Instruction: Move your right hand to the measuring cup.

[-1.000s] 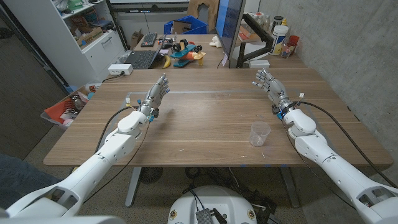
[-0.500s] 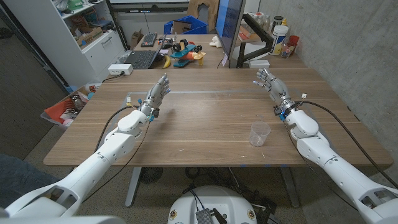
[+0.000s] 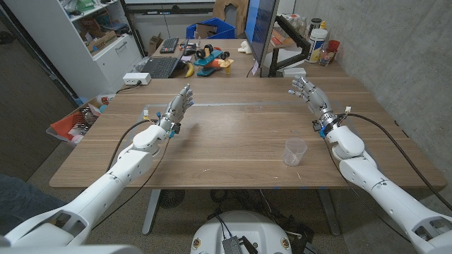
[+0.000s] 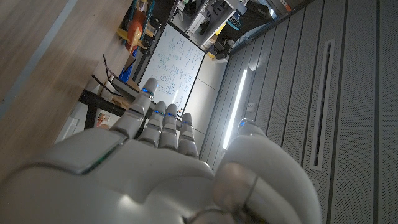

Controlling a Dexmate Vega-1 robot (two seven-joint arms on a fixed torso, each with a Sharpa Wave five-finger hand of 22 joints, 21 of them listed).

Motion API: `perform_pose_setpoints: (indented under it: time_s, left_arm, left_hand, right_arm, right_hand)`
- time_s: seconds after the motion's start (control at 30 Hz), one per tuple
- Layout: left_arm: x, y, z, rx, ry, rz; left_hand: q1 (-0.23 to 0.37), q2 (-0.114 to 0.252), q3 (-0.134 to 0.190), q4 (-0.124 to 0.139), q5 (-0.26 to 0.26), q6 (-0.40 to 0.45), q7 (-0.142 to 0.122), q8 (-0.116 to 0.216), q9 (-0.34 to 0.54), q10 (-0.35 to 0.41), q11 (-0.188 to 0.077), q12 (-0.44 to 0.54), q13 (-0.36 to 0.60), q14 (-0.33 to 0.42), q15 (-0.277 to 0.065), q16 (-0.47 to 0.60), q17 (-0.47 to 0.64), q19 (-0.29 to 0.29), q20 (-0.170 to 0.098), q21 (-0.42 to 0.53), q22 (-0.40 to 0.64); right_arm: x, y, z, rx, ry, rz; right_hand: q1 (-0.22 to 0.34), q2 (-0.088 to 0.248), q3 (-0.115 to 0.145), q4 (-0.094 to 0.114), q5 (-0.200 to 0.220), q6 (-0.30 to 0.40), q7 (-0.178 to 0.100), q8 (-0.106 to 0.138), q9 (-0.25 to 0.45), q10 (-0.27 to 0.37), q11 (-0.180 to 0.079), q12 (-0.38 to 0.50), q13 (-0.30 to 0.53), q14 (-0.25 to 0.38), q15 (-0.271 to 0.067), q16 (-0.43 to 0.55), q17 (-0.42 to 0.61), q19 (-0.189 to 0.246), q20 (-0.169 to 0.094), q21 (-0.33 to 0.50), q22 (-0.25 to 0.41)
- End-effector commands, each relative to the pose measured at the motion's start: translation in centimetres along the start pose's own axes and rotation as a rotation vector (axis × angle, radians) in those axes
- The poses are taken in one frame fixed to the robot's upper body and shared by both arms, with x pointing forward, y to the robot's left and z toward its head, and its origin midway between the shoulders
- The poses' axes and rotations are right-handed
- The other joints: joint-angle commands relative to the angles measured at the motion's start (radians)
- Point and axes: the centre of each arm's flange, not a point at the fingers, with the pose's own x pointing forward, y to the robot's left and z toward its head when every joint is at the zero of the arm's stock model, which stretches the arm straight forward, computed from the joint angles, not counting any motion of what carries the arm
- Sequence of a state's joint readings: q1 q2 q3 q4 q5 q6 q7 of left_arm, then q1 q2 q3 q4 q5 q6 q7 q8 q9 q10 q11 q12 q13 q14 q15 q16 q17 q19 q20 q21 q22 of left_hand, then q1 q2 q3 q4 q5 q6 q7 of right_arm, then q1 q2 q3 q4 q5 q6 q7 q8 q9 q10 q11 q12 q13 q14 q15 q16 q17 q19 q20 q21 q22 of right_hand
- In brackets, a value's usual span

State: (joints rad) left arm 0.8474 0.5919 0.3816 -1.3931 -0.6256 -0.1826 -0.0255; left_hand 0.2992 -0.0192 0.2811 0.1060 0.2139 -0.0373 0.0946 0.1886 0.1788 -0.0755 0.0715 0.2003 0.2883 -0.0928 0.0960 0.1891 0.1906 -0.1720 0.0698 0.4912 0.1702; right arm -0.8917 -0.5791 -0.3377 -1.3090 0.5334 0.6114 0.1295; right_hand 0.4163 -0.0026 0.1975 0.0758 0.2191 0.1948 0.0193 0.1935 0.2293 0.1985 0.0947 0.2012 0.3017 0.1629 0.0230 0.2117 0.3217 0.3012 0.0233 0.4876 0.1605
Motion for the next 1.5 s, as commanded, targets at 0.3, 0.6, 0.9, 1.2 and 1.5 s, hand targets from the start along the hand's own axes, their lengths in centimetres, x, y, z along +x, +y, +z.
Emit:
perform_pose_setpoints:
  time_s: [0.3, 0.6, 0.9, 1.2, 1.5]
  left_arm:
    - [-0.1, 0.4, -0.3, -0.002, 0.01, -0.015]
    - [-0.1, 0.4, -0.2, 0.001, 0.009, -0.028]
    - [-0.1, 0.3, 0.0, 0.002, 0.004, -0.035]
    - [-0.1, 0.0, 0.1, 0.003, 0.003, -0.037]
    - [0.0, -0.3, -0.1, 0.0, 0.006, -0.037]
  left_hand:
    - [0.004, 0.01, 0.001, -0.01, -0.002, 0.013, 0.002, 0.007, 0.002, 0.004, -0.002, 0.008, -0.003, 0.002, -0.001, 0.009, -0.001, -0.02, 0.016, -0.01, 0.001]
    - [0.003, 0.011, 0.0, -0.01, -0.003, 0.016, 0.002, 0.007, 0.002, 0.006, -0.001, 0.009, -0.007, 0.002, -0.001, 0.009, -0.002, -0.019, 0.017, -0.014, 0.001]
    - [0.003, 0.011, -0.001, -0.011, -0.004, 0.019, 0.001, 0.007, 0.002, 0.007, -0.003, 0.009, -0.011, 0.003, -0.001, 0.009, -0.002, -0.018, 0.017, -0.018, 0.001]
    - [0.002, 0.013, -0.002, -0.012, -0.004, 0.022, 0.001, 0.007, 0.002, 0.007, -0.002, 0.009, -0.015, 0.002, -0.001, 0.009, -0.002, -0.016, 0.019, -0.022, 0.002]
    - [0.002, 0.013, -0.003, -0.013, -0.005, 0.026, 0.001, 0.007, 0.002, 0.008, -0.002, 0.009, -0.018, 0.002, -0.002, 0.009, -0.002, -0.016, 0.022, -0.027, 0.002]
  right_arm:
    - [-1.1, 0.7, 1.3, -0.056, -0.045, 0.016]
    - [-1.6, 1.4, 2.2, -0.082, -0.055, 0.025]
    - [-2.2, 1.3, 2.8, -0.093, -0.067, 0.027]
    - [-2.8, 1.2, 3.6, -0.127, -0.09, 0.032]
    - [-3.6, 1.6, 3.6, -0.163, -0.11, 0.028]
  right_hand:
    - [0.003, -0.007, 0.0, -0.014, 0.01, 0.005, -0.012, 0.008, -0.003, 0.014, -0.001, 0.007, -0.004, 0.012, -0.003, 0.003, -0.006, 0.011, 0.002, -0.012, 0.003]
    - [0.005, -0.01, -0.001, -0.017, 0.013, 0.007, -0.012, 0.008, -0.006, 0.018, -0.003, 0.007, -0.009, 0.013, -0.003, 0.002, -0.011, 0.012, 0.003, -0.018, 0.003]
    - [0.004, -0.011, -0.002, -0.018, 0.016, 0.011, -0.015, 0.009, -0.009, 0.021, -0.004, 0.007, -0.013, 0.016, -0.005, 0.002, -0.016, 0.015, 0.004, -0.024, 0.003]
    - [-0.001, -0.012, -0.005, -0.018, 0.02, 0.013, -0.02, 0.009, -0.013, 0.029, -0.007, 0.008, -0.019, 0.023, -0.007, 0.004, -0.02, 0.02, 0.005, -0.031, 0.003]
    - [-0.007, -0.014, -0.009, -0.018, 0.025, -0.007, -0.02, 0.001, -0.017, 0.048, -0.015, 0.012, -0.028, 0.041, -0.018, 0.008, -0.029, 0.034, 0.0, -0.039, 0.003]
